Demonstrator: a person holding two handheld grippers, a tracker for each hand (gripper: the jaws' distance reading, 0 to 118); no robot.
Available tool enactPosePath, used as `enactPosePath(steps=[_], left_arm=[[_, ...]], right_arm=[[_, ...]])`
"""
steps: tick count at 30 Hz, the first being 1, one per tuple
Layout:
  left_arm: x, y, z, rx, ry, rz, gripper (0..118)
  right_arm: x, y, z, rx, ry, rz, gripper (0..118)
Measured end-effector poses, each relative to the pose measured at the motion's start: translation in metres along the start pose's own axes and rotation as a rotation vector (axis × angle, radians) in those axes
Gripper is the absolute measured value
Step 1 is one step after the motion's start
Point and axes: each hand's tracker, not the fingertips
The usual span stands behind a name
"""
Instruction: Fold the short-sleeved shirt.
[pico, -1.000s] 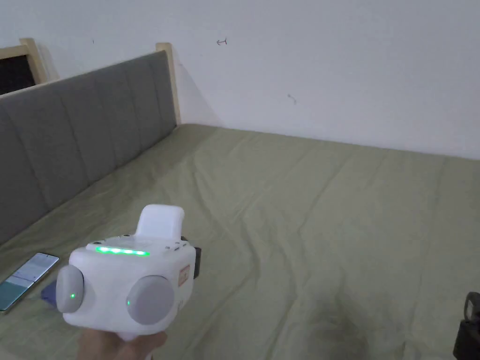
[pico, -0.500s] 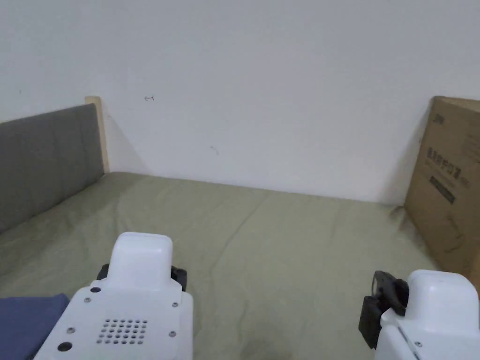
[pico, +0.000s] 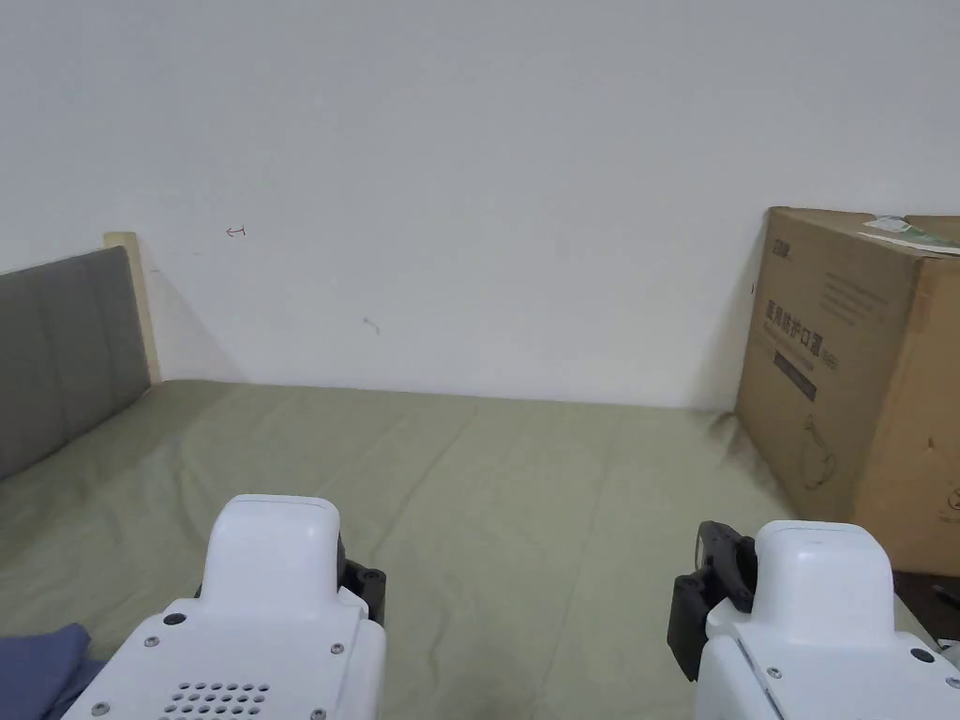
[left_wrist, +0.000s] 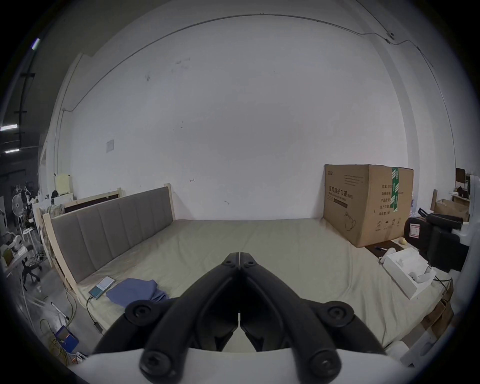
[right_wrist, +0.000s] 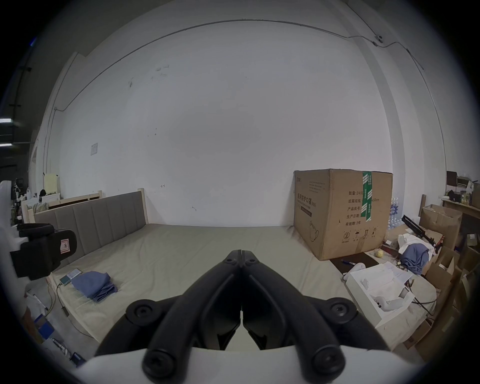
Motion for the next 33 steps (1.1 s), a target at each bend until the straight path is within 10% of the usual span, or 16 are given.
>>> enactPosePath(steps=[6, 9, 11, 12, 15, 33], left_arm=[[-0.008, 0.004, -0.003, -0.003, 0.0, 0.023, 6], [-0.01, 0.005, -0.006, -0.009, -0.017, 0.038, 58], [-0.01, 0.005, -0.008, -0.015, -0.021, 0.039, 104], [-0.01, 0.004, -0.009, -0.011, -0.024, 0.04, 109], [-0.01, 0.007, -0.008, -0.005, -0.025, 0.034, 109], [-0.006, 0.005, -0.014, -0.081, -0.046, 0.029, 109]], right_arm=[[-0.003, -0.003, 0.002, 0.002, -0.002, 0.003, 0], [-0.002, -0.005, 0.003, 0.011, -0.012, -0.003, 6], [-0.002, -0.004, 0.002, 0.008, -0.015, -0.006, 32], [-0.001, -0.003, 0.0, 0.004, -0.02, -0.009, 51], [0.002, -0.003, -0.005, -0.016, -0.026, -0.029, 115], [0.002, 0.001, 0.012, -0.003, -0.03, -0.036, 118]])
